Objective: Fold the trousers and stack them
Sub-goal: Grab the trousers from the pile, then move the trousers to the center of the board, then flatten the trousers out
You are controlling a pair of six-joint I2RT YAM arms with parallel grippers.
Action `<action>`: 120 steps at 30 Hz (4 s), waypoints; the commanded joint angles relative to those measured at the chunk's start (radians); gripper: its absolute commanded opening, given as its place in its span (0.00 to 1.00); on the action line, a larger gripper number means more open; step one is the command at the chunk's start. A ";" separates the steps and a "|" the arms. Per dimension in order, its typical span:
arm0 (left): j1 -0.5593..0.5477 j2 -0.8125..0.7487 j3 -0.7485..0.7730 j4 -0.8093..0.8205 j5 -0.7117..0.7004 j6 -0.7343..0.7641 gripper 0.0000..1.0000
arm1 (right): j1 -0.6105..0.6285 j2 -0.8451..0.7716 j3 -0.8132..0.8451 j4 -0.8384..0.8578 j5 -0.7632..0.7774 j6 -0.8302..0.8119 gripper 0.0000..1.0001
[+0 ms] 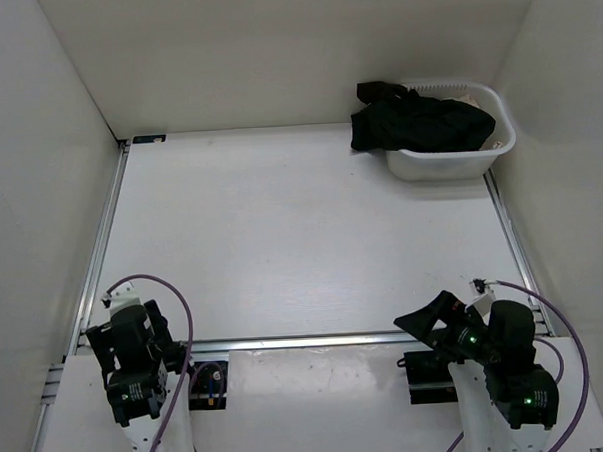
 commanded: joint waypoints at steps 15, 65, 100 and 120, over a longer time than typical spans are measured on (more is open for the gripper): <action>0.008 0.692 0.519 0.340 0.242 -0.001 1.00 | 0.004 0.833 0.824 0.358 0.534 -0.303 0.99; 0.026 0.872 0.580 0.539 0.522 -0.001 1.00 | 0.601 1.677 1.620 1.250 0.512 -0.157 0.00; -0.183 1.149 0.086 0.602 0.401 -0.001 0.85 | 0.483 1.705 0.302 0.837 0.285 -0.116 0.99; -0.252 1.369 0.005 0.717 0.260 -0.001 0.29 | 0.259 1.894 1.113 0.258 0.498 -0.551 0.92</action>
